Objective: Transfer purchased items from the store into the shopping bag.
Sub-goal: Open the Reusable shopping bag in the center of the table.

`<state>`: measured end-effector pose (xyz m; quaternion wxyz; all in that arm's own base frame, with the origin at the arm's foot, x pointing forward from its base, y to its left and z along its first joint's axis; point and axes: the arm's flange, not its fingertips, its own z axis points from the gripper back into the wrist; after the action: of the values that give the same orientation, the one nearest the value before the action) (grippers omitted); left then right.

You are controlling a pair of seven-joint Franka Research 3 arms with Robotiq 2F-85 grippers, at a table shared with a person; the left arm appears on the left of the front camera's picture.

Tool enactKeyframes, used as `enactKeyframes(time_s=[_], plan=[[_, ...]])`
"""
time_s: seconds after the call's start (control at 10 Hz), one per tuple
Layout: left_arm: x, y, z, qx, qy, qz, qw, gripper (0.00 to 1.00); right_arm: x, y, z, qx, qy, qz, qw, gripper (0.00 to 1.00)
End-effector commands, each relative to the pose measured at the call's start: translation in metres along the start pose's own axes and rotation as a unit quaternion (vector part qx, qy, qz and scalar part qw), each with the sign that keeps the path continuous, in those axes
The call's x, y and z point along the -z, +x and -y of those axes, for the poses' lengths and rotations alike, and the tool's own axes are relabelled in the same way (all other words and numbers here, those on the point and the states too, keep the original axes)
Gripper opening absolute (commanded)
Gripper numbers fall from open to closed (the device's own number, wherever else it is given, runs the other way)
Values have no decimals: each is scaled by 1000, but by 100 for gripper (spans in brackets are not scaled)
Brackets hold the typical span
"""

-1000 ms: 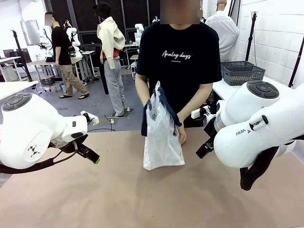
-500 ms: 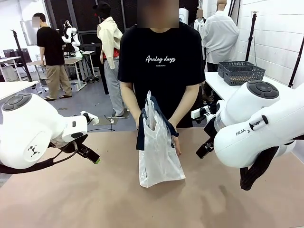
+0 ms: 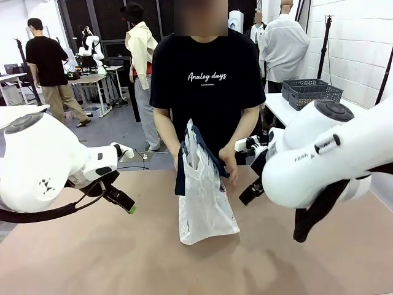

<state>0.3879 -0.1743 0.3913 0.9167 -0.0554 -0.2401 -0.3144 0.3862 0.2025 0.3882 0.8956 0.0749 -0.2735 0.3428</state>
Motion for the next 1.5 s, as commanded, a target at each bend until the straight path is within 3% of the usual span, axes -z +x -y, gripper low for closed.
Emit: enactKeyframes(time_s=[0.0,0.2,0.5,0.7,0.9,1.0,1.3,1.4], plan=[[-23,3,-12,7,-41,4,999,100,-12,3,29,-6,28,-3,1000,100],[-41,20,-5,-7,-73,7,997,100,-33,21,33,-12,37,-21,999,100],[-78,71,-1,-25,-57,29,998,100,-80,89,60,-7,31,-12,999,100],[-99,102,-1,-25,-60,19,998,100,-98,131,69,4,37,-35,999,100],[-110,130,-1,-7,-97,16,995,100,-105,165,65,2,23,-51,998,100],[-106,103,1,-16,-65,31,997,100,-111,131,67,-2,33,-20,999,100],[-110,117,2,-13,-69,22,997,100,-111,131,67,-2,33,-20,999,100],[-101,118,16,-31,-102,-14,994,100,-111,144,68,0,30,-32,999,100]])
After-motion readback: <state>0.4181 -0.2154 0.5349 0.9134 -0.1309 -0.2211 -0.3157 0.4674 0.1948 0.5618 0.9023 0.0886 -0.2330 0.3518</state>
